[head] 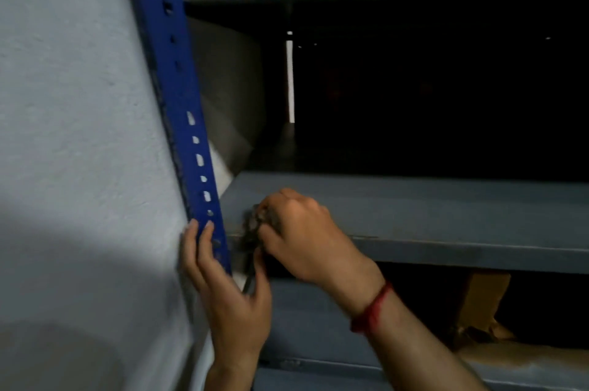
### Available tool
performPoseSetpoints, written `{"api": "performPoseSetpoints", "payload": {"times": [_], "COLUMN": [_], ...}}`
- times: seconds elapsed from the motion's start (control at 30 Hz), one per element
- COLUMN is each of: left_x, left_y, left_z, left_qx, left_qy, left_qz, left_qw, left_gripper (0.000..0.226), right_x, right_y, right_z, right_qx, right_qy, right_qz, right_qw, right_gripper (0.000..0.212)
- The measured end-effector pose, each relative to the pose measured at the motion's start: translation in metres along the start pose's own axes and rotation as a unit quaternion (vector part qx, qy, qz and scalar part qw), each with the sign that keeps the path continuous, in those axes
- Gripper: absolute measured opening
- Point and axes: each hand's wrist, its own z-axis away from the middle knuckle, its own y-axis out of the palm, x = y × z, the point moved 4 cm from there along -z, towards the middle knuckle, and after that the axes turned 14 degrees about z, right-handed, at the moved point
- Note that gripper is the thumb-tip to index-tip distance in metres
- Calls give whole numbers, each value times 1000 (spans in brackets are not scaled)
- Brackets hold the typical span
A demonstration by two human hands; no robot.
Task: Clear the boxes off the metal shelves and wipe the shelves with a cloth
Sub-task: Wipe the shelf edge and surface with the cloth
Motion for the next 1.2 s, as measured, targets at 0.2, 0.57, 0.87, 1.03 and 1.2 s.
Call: {"api": "performPoseSetpoints", "payload": {"times": [0.2, 0.57, 0.87, 1.03, 1.2], "left_x": [16, 17, 19, 19, 15], "left_y": [-7, -12, -8, -6, -3], "left_z": [-11, -17, -20, -22, -22], "left_qx": [-9, -43, -59, -72, -87], "left_qy": [-76, -103, -50, -62, -83], "left_qz": [13, 11, -52, -41, -33], "left_qw": [997, 994, 996, 995, 992], "left_gripper": [69, 56, 57, 57, 57], "right_x": [24, -44, 24, -51, -131], "right_y": [33, 15, 49, 49, 11], "right_z": [-84, -57, -125, -144, -95], "right_qx": [69, 100, 165, 121, 125], "right_qy": [-38, 45, -22, 94, 227], "right_qz": [-11, 62, -14, 89, 128], "right_qw": [997, 992, 986, 984, 957], "right_gripper": [26, 37, 29, 33, 32]}}
